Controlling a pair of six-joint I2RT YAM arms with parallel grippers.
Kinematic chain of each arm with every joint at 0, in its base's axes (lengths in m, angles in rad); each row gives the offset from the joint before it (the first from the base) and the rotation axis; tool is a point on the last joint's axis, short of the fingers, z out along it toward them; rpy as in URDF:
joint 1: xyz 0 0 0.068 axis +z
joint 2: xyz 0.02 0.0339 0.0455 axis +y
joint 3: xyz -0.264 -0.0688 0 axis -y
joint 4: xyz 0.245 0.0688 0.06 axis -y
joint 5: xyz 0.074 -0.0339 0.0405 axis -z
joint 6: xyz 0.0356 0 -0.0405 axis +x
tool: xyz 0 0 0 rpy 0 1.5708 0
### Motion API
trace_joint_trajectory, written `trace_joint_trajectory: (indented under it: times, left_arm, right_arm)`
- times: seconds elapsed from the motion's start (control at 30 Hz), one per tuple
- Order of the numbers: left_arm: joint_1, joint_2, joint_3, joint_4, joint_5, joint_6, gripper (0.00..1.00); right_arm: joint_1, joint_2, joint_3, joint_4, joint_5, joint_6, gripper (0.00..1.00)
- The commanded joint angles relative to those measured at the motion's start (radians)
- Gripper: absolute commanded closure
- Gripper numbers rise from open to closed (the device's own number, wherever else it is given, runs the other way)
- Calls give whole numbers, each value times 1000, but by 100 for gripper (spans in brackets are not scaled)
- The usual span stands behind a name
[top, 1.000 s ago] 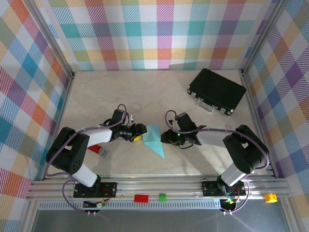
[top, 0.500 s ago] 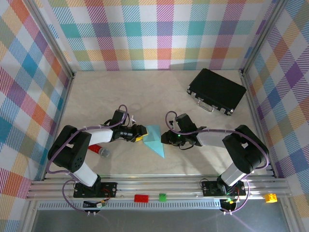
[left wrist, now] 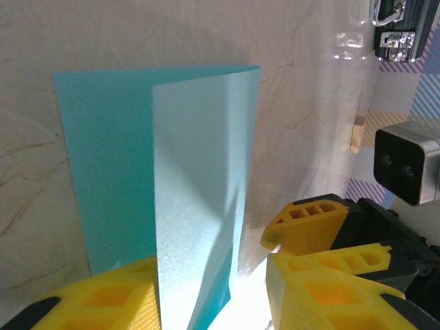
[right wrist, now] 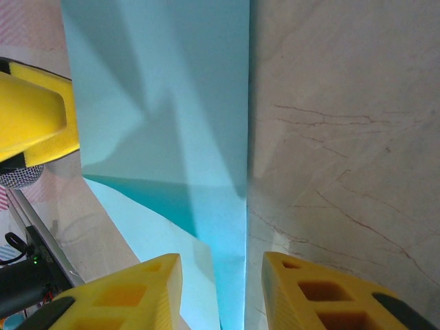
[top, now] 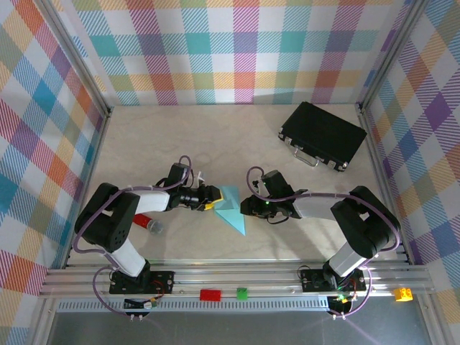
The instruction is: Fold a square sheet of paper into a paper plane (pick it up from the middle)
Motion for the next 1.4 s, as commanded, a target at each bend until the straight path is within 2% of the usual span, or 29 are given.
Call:
trace_joint_trajectory:
  times: [0.0,0.27,0.63,0.93,1.07,1.13,1.37]
  left_arm:
    - [8,15,16,34,62,-3,60]
    - [9,30,21,33,75,9,68]
    - [8,49,46,51,121,5,60]
    - [7,83,70,62,160,4,59]
    - [7,79,76,49,154,10,70]
    - [5,68,71,39,123,8,80]
    - [-15,-20,4,131,-76,-111,92]
  right_arm:
    - [7,22,-11,18,10,-5,65]
    - [7,38,-6,10,12,-14,67]
    - [7,45,3,-16,36,-27,74]
    - [6,57,12,-29,40,-44,76]
    - [6,53,10,-22,38,-44,75]
    - [7,42,10,-23,35,-49,74]
    - [7,-79,12,-68,110,-96,63]
